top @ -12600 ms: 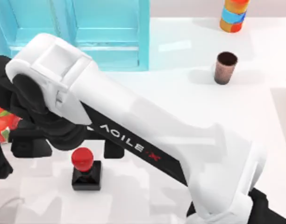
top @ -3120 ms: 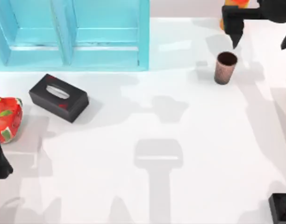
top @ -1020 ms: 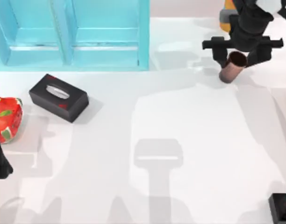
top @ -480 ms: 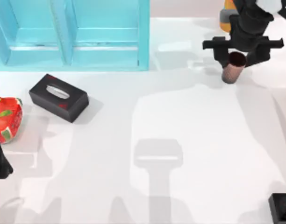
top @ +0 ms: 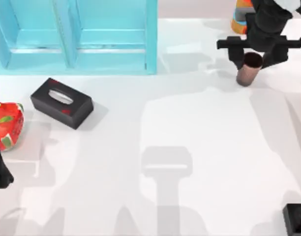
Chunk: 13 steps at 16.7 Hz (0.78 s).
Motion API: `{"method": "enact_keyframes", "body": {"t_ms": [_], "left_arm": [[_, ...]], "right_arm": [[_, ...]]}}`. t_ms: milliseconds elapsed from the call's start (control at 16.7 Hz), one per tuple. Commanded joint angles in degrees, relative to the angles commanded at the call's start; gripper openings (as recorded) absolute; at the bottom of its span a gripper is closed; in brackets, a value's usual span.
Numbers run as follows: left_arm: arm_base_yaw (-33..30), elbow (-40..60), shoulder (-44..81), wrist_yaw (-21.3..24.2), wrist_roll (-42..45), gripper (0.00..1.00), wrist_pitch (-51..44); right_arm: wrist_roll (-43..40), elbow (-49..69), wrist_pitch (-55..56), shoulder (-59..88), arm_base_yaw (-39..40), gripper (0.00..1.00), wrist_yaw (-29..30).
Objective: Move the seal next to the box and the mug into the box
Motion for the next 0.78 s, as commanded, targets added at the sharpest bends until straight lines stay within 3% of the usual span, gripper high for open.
{"method": "enact_keyframes", "body": {"t_ms": [540, 780], "left_arm": [[0.0, 0.0, 0.0, 0.0, 0.0, 1.00, 0.0], [0.0, 0.0, 0.0, 0.0, 0.0, 1.00, 0.0]], "right_arm": [[-8.4, 25.2, -20.5, 4.1, -8.1, 0.00, -1.6], [-10.7, 31.1, -25.9, 4.8, -10.3, 0.00, -2.1]]}}
